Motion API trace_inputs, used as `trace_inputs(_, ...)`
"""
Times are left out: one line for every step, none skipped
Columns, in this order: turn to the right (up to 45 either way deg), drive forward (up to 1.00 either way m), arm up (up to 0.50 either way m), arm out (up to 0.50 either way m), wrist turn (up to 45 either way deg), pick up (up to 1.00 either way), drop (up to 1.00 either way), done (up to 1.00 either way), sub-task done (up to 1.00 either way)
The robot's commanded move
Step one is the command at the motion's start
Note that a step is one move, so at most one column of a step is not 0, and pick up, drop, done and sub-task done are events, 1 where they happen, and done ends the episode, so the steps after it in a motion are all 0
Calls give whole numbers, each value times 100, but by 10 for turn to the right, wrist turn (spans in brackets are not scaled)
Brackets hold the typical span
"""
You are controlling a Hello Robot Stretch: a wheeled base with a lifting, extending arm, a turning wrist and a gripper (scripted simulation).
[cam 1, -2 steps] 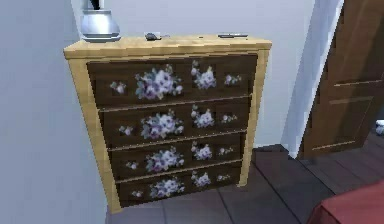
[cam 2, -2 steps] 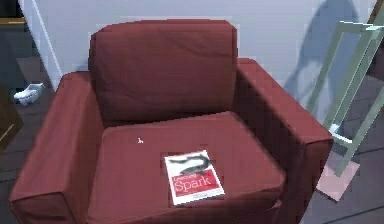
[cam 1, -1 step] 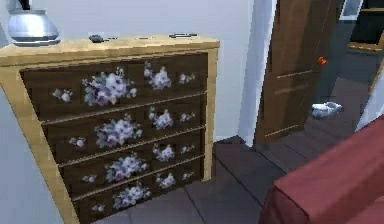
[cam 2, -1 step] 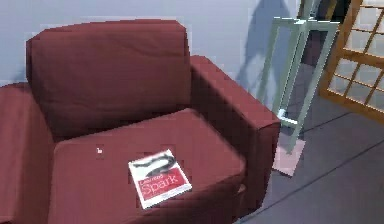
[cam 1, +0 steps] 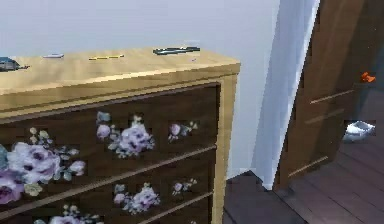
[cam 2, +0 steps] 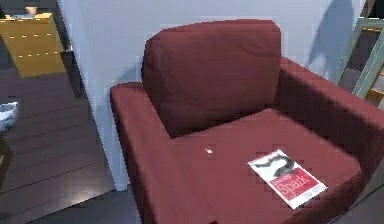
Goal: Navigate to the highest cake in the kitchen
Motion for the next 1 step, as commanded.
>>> trace_inputs(450,0,0,0,0,0,0,0,0)
